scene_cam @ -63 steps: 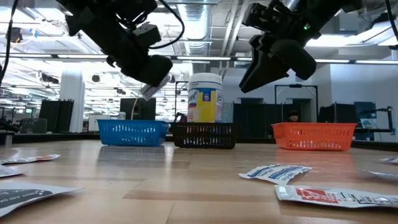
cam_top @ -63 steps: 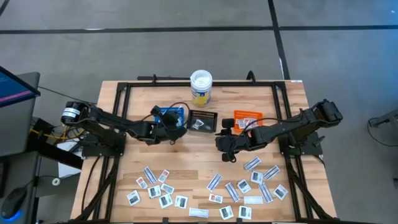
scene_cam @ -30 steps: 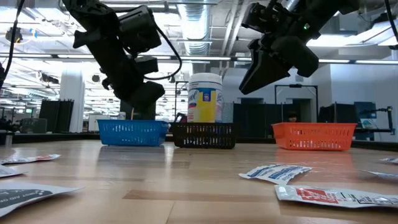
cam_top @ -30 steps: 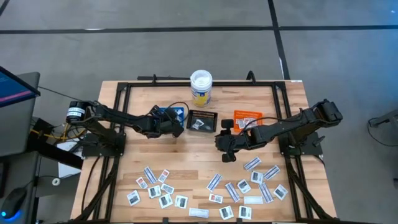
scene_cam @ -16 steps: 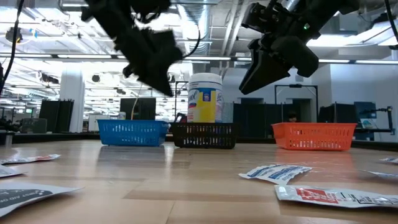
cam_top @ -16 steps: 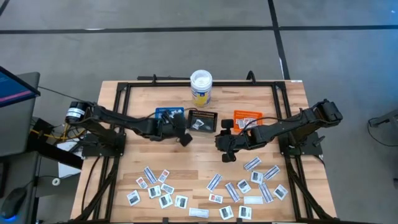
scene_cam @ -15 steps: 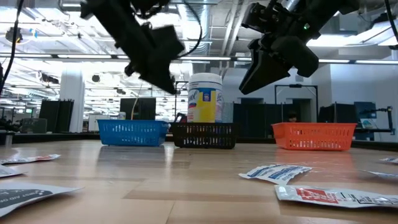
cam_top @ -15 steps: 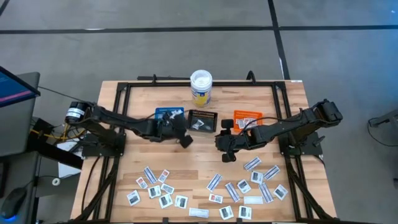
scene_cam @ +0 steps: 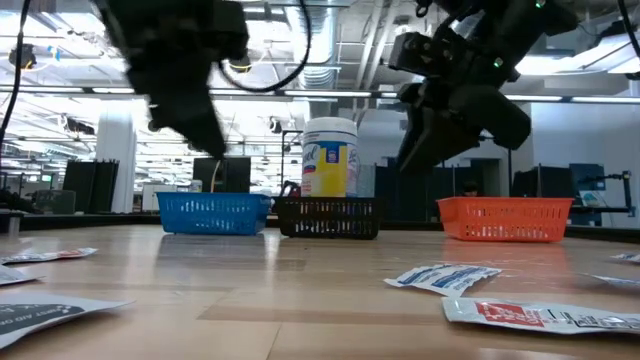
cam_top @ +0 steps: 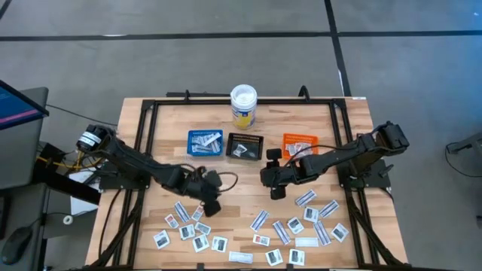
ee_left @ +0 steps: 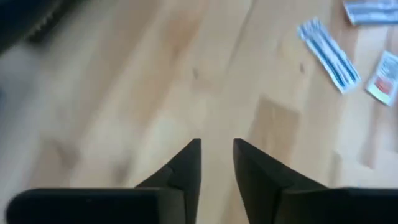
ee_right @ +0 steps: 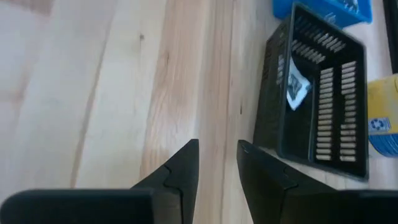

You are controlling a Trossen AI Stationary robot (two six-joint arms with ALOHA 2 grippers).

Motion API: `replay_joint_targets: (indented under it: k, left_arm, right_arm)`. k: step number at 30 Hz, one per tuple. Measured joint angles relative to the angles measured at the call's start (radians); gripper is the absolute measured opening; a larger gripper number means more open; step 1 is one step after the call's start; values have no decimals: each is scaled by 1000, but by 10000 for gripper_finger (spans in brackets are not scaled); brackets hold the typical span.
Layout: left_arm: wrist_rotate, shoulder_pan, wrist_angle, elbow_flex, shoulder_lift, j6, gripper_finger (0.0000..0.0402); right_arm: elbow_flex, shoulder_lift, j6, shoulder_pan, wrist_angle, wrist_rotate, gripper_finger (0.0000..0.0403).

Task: Pick & Place First Aid Supplies
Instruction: Put the orange ointment pack into the orange bin

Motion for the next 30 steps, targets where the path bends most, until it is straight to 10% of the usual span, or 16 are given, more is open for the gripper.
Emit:
replay_joint_targets:
  k: [30]
  left_arm:
    - [50, -192, 119, -263, 1, -286, 152]
  right_arm:
    - [1, -3, -1, -33, 19, -56, 103]
